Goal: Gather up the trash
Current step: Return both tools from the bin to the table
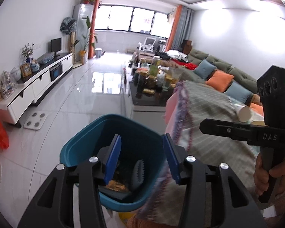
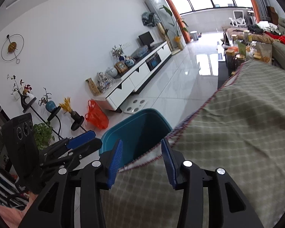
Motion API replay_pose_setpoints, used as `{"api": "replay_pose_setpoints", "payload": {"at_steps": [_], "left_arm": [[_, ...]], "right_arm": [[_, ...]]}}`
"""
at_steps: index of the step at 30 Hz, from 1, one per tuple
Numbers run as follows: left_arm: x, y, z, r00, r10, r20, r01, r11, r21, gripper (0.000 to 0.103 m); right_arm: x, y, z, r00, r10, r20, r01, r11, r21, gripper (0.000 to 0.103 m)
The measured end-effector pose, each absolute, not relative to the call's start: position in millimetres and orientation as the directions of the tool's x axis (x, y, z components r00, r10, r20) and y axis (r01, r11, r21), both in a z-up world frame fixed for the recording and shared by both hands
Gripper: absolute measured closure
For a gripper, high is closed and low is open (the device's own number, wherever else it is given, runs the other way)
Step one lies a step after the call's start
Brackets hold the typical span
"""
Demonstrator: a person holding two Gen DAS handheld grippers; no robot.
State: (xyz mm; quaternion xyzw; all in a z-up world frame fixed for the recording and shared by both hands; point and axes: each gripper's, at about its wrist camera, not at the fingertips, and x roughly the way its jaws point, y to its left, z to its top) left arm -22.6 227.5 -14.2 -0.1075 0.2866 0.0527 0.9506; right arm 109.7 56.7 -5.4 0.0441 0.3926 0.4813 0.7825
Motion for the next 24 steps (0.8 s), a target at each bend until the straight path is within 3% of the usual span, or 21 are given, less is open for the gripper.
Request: {"api": "replay_pose_setpoints", "payload": {"at_steps": [8, 24], "left_arm": [[-17, 172, -8, 0.846, -0.089, -0.526, -0.005, 0.984, -0.175, 0.053], [13, 38, -26, 0.744, -0.361, -0.563, 0.324, 0.931, -0.17, 0.053]], "right_arm": [[92, 0, 10, 0.329, 0.78, -0.533, -0.702, 0.579, 0.415, 0.055], [72, -131, 1, 0.512, 0.678, -0.528, -0.548, 0.731, 0.407, 0.053]]}}
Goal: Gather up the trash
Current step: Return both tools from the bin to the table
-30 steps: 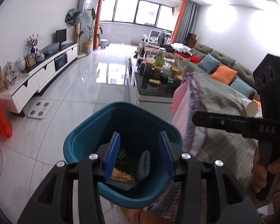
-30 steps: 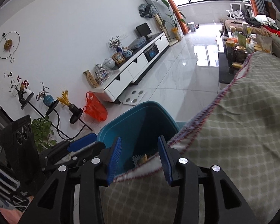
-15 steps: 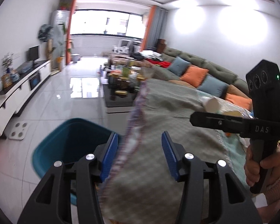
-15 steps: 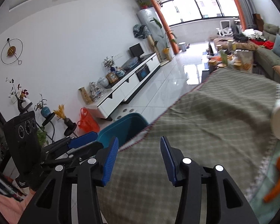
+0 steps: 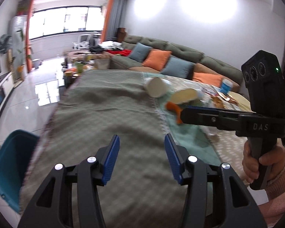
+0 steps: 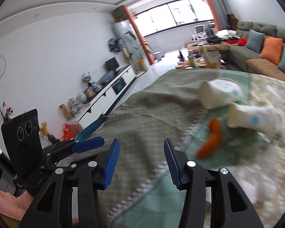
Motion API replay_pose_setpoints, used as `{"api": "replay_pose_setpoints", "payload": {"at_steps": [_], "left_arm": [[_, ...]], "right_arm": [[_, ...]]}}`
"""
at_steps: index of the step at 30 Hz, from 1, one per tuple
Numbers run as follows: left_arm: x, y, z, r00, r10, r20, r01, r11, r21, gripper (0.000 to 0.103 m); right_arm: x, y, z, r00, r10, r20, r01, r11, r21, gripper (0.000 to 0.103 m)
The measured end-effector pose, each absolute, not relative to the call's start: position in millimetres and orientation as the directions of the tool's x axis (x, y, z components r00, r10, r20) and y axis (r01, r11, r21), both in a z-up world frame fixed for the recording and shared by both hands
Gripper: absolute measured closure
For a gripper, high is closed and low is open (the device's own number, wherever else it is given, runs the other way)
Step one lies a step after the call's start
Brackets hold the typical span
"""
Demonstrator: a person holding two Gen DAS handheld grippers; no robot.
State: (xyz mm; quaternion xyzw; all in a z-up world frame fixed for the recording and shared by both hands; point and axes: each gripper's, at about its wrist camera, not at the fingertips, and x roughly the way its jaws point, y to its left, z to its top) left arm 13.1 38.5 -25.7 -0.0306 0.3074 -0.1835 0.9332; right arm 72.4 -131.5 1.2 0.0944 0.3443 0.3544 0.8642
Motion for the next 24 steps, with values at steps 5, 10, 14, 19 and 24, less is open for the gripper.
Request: {"api": "replay_pose_setpoints", "payload": {"at_steps": [5, 10, 14, 19, 24], "left_arm": [[24, 2, -32, 0.681, -0.448, -0.579, 0.418, 0.887, -0.196, 0.053], [30, -31, -36, 0.623, -0.504, -0.598, 0.483, 0.849, -0.212, 0.053], [33, -50, -40, 0.586, -0.527, -0.616, 0.519, 0.827, -0.215, 0.053], [45, -69, -45, 0.544, -0.537, -0.645, 0.536, 0.813, -0.225, 0.053], [55, -82, -47, 0.517, -0.54, -0.664, 0.537, 0.809, -0.239, 0.053]], "right_arm": [[70, -172, -2, 0.572, 0.627, -0.528, -0.476, 0.779, 0.409, 0.053], [68, -208, -2, 0.627, 0.577, -0.523, -0.408, 0.815, 0.411, 0.053], [69, -235, 0, 0.662, 0.545, -0.514, -0.364, 0.834, 0.416, 0.053], [68, -254, -1, 0.689, 0.518, -0.507, -0.326, 0.846, 0.422, 0.053], [72, -266, -6, 0.697, 0.506, -0.508, -0.301, 0.85, 0.433, 0.053]]}}
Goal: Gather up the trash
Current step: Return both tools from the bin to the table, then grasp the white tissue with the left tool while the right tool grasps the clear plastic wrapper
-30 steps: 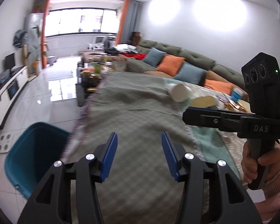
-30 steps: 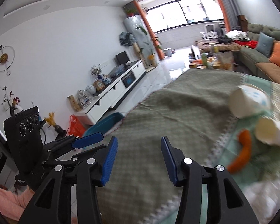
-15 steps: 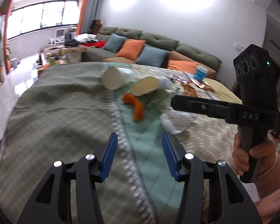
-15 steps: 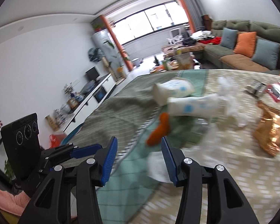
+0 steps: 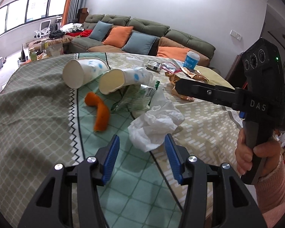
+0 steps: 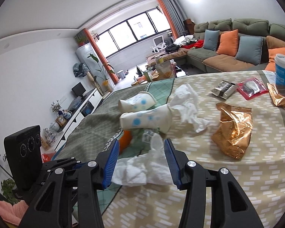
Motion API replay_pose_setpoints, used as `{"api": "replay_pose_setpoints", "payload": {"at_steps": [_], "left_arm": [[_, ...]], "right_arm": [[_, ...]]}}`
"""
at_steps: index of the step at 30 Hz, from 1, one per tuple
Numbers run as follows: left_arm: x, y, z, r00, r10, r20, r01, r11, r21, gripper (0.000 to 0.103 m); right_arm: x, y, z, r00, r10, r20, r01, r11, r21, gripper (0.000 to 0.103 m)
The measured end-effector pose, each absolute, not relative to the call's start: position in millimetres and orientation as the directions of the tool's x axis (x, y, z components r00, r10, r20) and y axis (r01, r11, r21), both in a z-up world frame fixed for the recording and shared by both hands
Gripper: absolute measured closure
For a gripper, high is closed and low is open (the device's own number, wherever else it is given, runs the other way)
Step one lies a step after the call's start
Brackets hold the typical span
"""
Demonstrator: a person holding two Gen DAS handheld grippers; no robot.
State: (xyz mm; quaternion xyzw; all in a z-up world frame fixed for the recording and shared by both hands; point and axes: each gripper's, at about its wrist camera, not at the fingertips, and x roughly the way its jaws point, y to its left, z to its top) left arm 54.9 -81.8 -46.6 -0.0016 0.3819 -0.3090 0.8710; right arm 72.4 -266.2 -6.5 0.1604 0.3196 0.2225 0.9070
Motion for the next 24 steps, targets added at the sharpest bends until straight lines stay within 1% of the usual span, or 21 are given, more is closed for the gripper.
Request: {"api": "replay_pose_setpoints", "payload": {"at_steps": [6, 8, 10, 11, 12, 13, 14, 15, 16, 24], "left_arm": [[67, -85, -55, 0.479, -0.53, -0.7, 0.508, 0.817, -0.271, 0.055], [71, -84, -60, 0.461, -0.524, -0.716, 0.494, 0.822, -0.284, 0.062], [73, -81, -62, 0.461, -0.526, -0.715, 0.486, 0.824, -0.293, 0.068], [73, -80, -61, 0.458, -0.532, -0.712, 0.486, 0.821, -0.3, 0.073], [74, -79, -61, 0.455, -0.537, -0.711, 0.485, 0.819, -0.307, 0.074], [74, -78, -61, 0.456, -0.537, -0.71, 0.484, 0.819, -0.309, 0.079], [75, -78, -62, 0.455, -0.538, -0.71, 0.484, 0.819, -0.31, 0.088], [75, -78, -62, 0.453, -0.539, -0.711, 0.485, 0.818, -0.311, 0.093], [75, -78, -62, 0.449, -0.542, -0.711, 0.485, 0.816, -0.316, 0.095], [60, -59, -55, 0.475, -0.575, -0.667, 0.492, 0.801, -0.341, 0.095]], "right_arm": [[82, -272, -14, 0.69, 0.501, -0.523, -0.288, 0.852, 0.437, 0.053], [85, -273, -16, 0.686, 0.502, -0.527, -0.286, 0.851, 0.44, 0.053], [88, -274, -19, 0.683, 0.504, -0.529, -0.282, 0.85, 0.445, 0.053], [88, -275, -20, 0.681, 0.505, -0.53, -0.281, 0.849, 0.448, 0.053], [90, -275, -21, 0.679, 0.506, -0.532, -0.28, 0.848, 0.45, 0.053], [90, -275, -22, 0.678, 0.506, -0.534, -0.278, 0.848, 0.452, 0.053], [91, -276, -23, 0.676, 0.506, -0.535, -0.276, 0.848, 0.453, 0.053], [91, -276, -23, 0.676, 0.506, -0.536, -0.275, 0.848, 0.454, 0.053], [91, -276, -23, 0.675, 0.506, -0.537, -0.275, 0.848, 0.453, 0.053], [96, -275, -24, 0.672, 0.502, -0.544, -0.28, 0.853, 0.441, 0.053]]}}
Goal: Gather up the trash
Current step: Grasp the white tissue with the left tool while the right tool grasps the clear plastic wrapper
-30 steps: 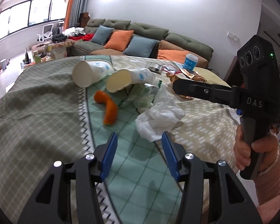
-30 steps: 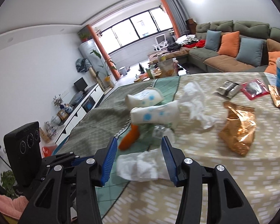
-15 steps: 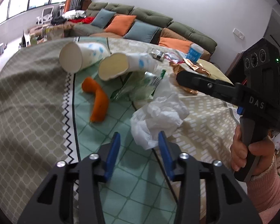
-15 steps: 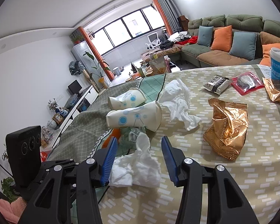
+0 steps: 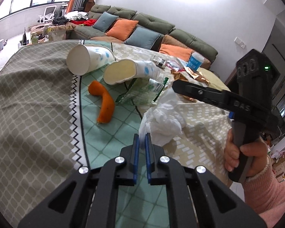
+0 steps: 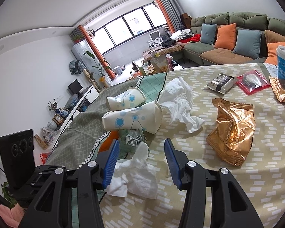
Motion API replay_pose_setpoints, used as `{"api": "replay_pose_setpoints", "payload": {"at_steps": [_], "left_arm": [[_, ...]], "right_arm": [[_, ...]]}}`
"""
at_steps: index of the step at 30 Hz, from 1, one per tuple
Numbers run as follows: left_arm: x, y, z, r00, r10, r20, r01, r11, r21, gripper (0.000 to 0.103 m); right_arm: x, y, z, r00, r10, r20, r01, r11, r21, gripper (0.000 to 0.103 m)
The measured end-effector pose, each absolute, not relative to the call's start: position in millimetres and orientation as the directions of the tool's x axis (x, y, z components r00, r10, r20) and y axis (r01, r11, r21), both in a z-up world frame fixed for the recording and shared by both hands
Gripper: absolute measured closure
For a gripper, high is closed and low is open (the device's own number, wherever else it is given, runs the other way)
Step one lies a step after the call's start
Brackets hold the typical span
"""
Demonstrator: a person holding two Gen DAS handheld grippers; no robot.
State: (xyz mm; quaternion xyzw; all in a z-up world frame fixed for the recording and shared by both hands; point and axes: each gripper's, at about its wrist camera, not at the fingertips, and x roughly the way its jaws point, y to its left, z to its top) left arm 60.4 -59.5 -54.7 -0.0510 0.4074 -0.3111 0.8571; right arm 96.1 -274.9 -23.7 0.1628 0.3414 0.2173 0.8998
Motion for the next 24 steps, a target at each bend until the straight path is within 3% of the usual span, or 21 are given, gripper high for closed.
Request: {"api": "replay_pose_setpoints", "payload": {"at_steps": [13, 15, 17, 19, 24], "left_arm": [[30, -9, -41, 0.529, -0.583, -0.616, 0.469, 0.806, -0.361, 0.095], [30, -7, -44, 0.531, -0.57, -0.627, 0.455, 0.816, -0.357, 0.082], [31, -6, -48, 0.526, -0.577, -0.626, 0.454, 0.812, -0.367, 0.054], [34, -11, -50, 0.516, -0.583, -0.628, 0.462, 0.807, -0.369, 0.049], [49, -31, -59, 0.469, -0.605, -0.643, 0.48, 0.786, -0.389, 0.044]], "right_arm": [[130, -257, -33, 0.596, 0.529, -0.604, -0.304, 0.845, 0.439, 0.054], [132, -256, -34, 0.586, 0.54, -0.604, -0.315, 0.839, 0.445, 0.064], [130, -255, -33, 0.584, 0.545, -0.601, -0.324, 0.836, 0.443, 0.075], [127, -254, -31, 0.586, 0.547, -0.598, -0.333, 0.835, 0.437, 0.09], [114, -250, -27, 0.593, 0.551, -0.587, -0.356, 0.834, 0.422, 0.091]]}}
